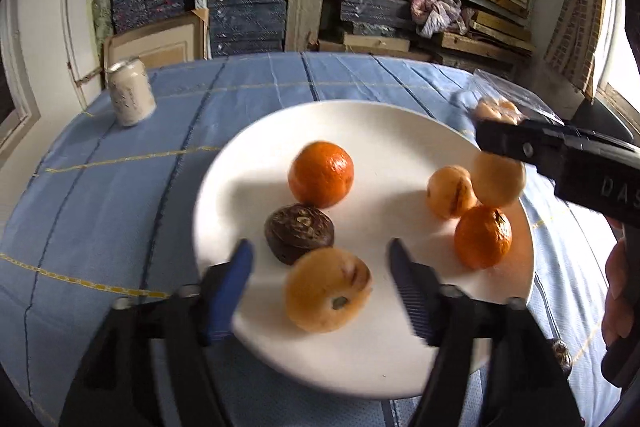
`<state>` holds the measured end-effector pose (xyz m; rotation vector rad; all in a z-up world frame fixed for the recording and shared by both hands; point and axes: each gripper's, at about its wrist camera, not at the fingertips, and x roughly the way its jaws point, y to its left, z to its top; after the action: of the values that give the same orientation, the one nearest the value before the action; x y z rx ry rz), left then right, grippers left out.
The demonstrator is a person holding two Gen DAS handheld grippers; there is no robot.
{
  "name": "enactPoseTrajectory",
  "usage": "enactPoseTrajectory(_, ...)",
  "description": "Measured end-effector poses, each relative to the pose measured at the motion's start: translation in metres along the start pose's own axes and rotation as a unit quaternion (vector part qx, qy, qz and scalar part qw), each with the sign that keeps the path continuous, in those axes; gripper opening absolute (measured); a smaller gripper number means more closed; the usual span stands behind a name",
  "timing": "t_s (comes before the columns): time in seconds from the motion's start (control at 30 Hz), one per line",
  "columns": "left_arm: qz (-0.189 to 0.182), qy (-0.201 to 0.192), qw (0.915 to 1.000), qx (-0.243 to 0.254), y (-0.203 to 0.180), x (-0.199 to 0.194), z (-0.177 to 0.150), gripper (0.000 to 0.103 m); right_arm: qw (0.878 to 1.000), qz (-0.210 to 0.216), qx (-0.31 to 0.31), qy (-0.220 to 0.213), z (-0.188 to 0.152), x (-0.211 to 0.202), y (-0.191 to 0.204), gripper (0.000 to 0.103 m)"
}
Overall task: Organize fruits
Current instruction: 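Carry both held fruits over the white plate and open both tools, then move both tools back to the cluster and close the left tool on a red tomato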
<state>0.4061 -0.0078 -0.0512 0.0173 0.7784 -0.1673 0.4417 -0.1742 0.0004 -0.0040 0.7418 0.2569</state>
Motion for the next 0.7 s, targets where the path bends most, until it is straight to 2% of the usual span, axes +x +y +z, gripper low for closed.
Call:
enactPoseTrajectory(0.27,0.01,-0.05,0.9987,0.002,0.0,-0.044,-0.005,0.095,1.0,0.005,0.022,-0.008,-0.02,-0.04,-0.015,0.064)
enactPoseTrajectory(0.37,-0.003,-0.063,0.998,0.002,0.0,-0.072,-0.013,0.096,0.999,0.014,0.028,-0.012,-0.036,-0.067,-0.016,0.064)
enactPoseTrajectory(0.47,-0.026,-0.066,0.9975,0.004,0.004,-0.103,-0.033,0.097,0.999,0.015,0.027,-0.023,-0.057,-0.1,-0.015,0.064)
enactPoseTrajectory(0.57,-0.03,-0.051,0.9979,0.026,-0.001,-0.121,-0.06,0.097,1.0,0.018,0.019,-0.015,-0.086,-0.127,-0.012,0.065)
enactPoseTrajectory(0.7,-0.038,-0.034,0.9968,0.062,-0.019,-0.141,-0.106,0.097,1.0,-0.01,-0.004,-0.002,-0.146,-0.152,-0.007,0.064)
